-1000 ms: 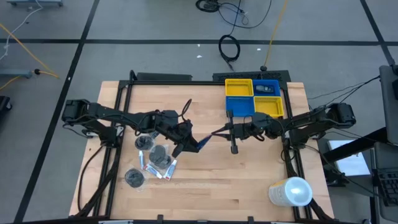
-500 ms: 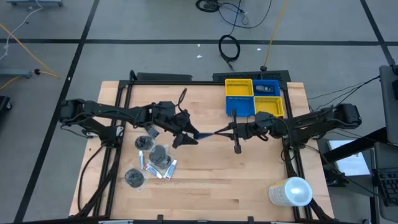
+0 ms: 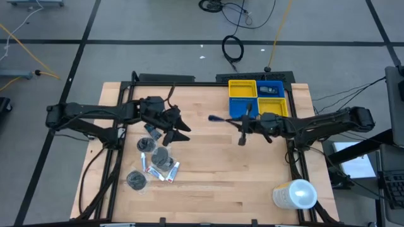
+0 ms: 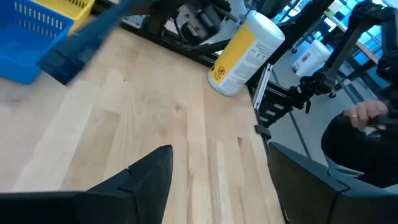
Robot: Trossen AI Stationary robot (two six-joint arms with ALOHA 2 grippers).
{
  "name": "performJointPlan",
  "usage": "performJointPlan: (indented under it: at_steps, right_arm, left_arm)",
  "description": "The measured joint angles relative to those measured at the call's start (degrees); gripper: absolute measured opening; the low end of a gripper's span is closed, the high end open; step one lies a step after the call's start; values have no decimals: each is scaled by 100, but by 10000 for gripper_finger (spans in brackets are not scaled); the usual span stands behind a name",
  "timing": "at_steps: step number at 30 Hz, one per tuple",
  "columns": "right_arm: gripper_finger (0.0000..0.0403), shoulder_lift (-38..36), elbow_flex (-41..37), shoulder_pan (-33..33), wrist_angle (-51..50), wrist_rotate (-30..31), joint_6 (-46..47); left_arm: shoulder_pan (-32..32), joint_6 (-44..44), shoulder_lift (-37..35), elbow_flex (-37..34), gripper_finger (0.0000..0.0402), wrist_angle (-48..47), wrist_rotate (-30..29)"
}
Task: Pick & Place Travel size toiletries
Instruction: Put the bottom blue shave cream into the bottom blue basket
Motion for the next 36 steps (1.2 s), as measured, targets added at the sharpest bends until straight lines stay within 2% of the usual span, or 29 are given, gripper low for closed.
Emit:
performJointPlan:
  at_steps: [4,10,20,29,36]
  right_arm:
    - [0,-105,0,-48,-394,757,166]
    - [0,-158,0,-385,-1207,1353,601]
    - [0,-156,0,-1068,-2091,1335,1067]
    - [0,-156,0,-1394,-2531,1297,1396]
    - [0,-156,-178,-1635,-2374,700,1517]
  left_arm:
    - [-2,-44,-100,-2,240,-132,0]
    - [-2,-76,-106,0,229,-105,0]
    - [-7,-59,-108,0,227,-129,-50]
    - [-7,-50,-108,0,227,-133,-52]
    - [-7,-49,-106,0,227,-133,-55]
